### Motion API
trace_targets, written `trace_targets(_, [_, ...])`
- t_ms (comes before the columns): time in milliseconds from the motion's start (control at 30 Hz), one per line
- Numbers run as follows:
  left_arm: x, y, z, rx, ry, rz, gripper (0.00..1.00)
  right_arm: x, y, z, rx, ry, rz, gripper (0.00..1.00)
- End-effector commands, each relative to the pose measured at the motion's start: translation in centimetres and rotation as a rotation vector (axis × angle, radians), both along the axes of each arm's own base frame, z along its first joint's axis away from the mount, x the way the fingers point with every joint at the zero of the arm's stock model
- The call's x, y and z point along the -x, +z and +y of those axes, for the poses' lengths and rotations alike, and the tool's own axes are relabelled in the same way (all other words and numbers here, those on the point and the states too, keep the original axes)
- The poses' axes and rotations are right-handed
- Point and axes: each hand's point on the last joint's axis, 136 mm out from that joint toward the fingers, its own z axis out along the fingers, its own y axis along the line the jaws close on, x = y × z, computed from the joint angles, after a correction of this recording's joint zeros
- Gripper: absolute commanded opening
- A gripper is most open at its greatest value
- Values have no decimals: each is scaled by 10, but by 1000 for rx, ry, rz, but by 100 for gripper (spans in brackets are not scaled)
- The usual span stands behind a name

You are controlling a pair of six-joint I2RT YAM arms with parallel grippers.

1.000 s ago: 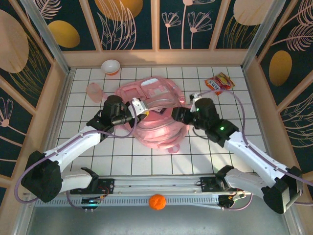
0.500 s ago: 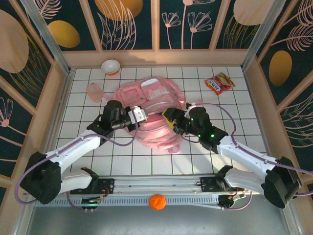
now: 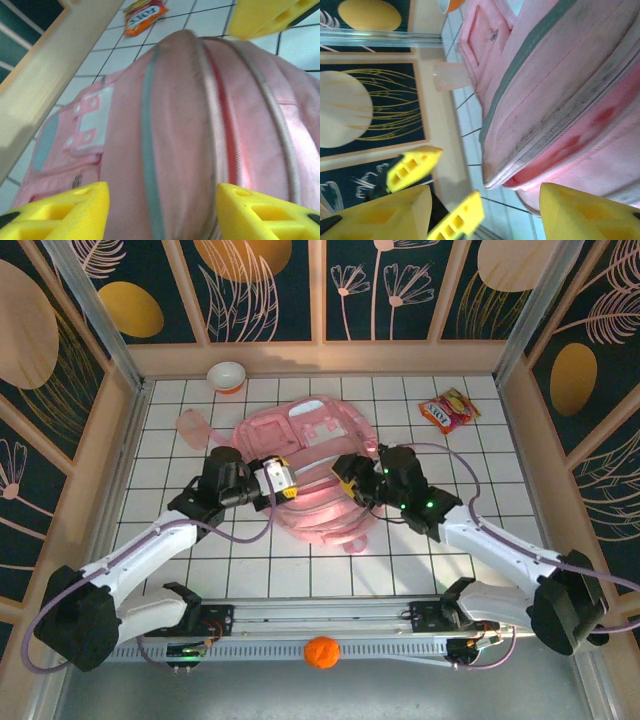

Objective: Pack the student bag

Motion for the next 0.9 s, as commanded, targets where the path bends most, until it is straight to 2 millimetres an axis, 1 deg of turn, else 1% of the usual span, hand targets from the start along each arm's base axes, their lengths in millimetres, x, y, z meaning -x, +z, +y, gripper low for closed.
trace_targets(0, [-1,-13,29,77,103,172,59,9,-7,-32,197,-8,-6,59])
trace_targets(100, [-4,-21,53,97,150,221,59,10,-10,-52,252,-17,-11,59])
trace_targets(167, [-3,-30,59,57,146,215,58,8,-11,-57,243,-13,-18,59])
trace_targets(233, [2,-41,57,17,100,230,57,6,-12,-57,216,4,-30,59])
trace_targets(333, [9,-48,45,31,3,286,57,3,-14,-51,202,26,-38,59])
trace_targets(433, [10,-58,38,38,-47,349,59,0,-16,-43,198,53,-39,58])
trace_targets(533, [8,-67,36,26,-56,382,70,-3,-20,-41,204,62,-35,58])
trace_targets(600, [5,-66,34,41,-52,375,77,-3,-22,-41,203,56,-33,58])
trace_targets(633, [3,-66,33,50,-48,366,97,-3,-23,-41,199,56,-33,58])
trace_targets(667, [2,-66,32,57,-46,360,99,-3,-23,-40,192,53,-35,58])
trace_targets(867, [1,-69,24,91,-33,355,99,-2,-26,-39,174,53,-33,58])
